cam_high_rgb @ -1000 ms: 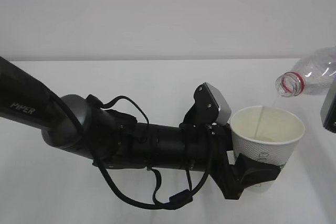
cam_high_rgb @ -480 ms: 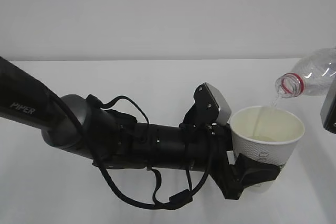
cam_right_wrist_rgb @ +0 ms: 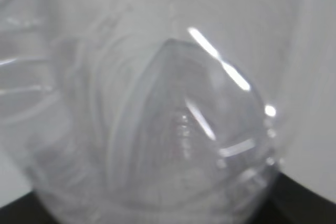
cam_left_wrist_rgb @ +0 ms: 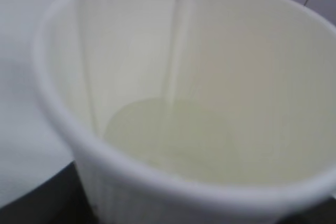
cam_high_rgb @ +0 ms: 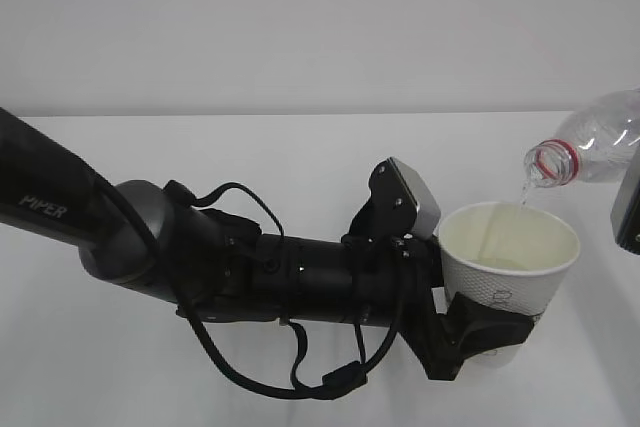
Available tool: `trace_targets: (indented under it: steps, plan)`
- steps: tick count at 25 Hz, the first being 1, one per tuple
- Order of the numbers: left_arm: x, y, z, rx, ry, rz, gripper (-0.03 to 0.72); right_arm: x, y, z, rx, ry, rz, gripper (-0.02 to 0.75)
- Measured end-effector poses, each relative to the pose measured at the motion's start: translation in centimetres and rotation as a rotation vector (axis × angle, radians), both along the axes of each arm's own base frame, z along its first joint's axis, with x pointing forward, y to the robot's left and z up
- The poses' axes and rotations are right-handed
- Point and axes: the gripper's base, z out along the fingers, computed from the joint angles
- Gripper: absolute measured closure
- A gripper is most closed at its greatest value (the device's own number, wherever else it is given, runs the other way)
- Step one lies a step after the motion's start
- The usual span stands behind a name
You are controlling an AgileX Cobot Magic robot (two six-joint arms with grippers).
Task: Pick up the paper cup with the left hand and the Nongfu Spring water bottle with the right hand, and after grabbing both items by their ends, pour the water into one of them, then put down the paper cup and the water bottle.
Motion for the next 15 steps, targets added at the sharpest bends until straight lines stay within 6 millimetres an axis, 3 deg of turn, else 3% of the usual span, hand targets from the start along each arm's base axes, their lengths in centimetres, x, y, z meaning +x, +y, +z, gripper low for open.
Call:
trace_targets:
  steps: [15]
  plan:
    - [0.02,0.01,-0.04,0.005,0.0,0.002,0.178,0.0,0.04,0.0,-0.006,0.0,0.005,0.276]
